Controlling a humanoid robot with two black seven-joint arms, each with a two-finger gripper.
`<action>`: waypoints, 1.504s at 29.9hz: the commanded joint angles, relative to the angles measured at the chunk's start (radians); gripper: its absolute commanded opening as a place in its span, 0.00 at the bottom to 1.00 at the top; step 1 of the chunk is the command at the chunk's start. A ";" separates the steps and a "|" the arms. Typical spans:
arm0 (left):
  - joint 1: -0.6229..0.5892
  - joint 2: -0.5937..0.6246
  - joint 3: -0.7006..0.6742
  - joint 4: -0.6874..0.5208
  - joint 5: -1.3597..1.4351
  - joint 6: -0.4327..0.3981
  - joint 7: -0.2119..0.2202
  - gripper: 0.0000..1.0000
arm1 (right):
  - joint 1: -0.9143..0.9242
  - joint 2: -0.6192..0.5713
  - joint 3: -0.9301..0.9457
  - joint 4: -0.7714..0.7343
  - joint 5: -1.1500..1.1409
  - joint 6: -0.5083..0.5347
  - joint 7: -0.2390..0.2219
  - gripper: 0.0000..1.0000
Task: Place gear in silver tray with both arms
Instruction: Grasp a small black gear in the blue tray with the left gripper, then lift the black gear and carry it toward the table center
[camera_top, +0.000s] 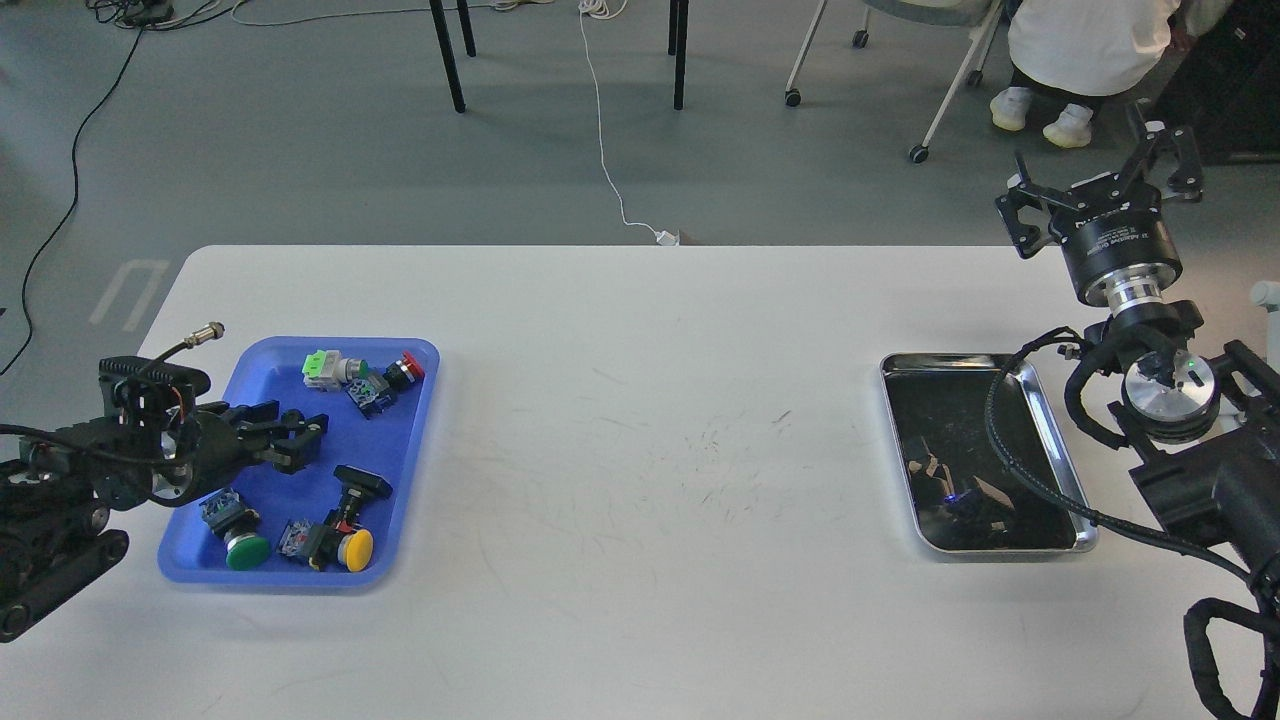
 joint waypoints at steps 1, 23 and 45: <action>0.001 -0.002 0.002 0.002 0.001 0.000 -0.002 0.48 | 0.000 0.000 0.000 0.000 0.000 0.000 0.000 0.99; -0.113 0.124 -0.005 -0.136 -0.010 -0.017 -0.020 0.17 | 0.002 -0.011 0.008 0.032 0.000 0.000 0.000 0.99; -0.466 -0.468 0.124 -0.261 0.001 -0.203 0.064 0.16 | -0.113 -0.194 0.067 0.267 0.000 0.000 -0.002 0.99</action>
